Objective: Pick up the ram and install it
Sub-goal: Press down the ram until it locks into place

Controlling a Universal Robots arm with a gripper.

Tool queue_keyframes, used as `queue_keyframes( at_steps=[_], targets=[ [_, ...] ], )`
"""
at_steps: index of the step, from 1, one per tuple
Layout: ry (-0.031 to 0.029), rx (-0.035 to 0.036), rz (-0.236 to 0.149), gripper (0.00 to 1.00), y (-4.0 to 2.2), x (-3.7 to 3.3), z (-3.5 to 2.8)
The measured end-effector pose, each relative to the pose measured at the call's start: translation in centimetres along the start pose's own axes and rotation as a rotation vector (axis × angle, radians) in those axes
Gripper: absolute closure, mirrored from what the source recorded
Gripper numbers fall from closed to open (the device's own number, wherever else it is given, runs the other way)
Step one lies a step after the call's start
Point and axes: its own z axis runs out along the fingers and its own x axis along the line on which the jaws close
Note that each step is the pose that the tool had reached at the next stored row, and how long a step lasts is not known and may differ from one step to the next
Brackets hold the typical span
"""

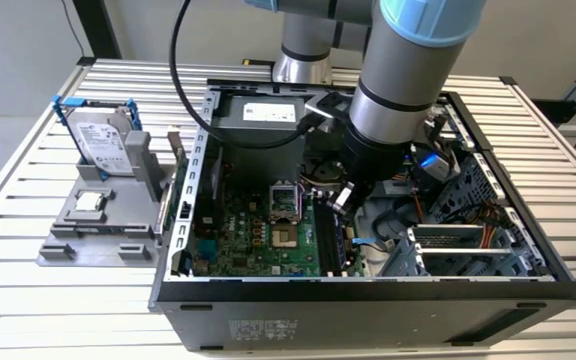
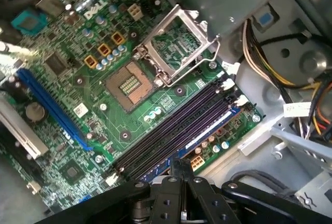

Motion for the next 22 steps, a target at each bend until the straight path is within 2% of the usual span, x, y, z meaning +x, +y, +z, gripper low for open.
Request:
queue_keyframes(
  at_steps=[22],
  targets=[
    [0.0010, 0.0067, -0.375, 1.00, 0.03, -0.03, 0.00]
  ],
)
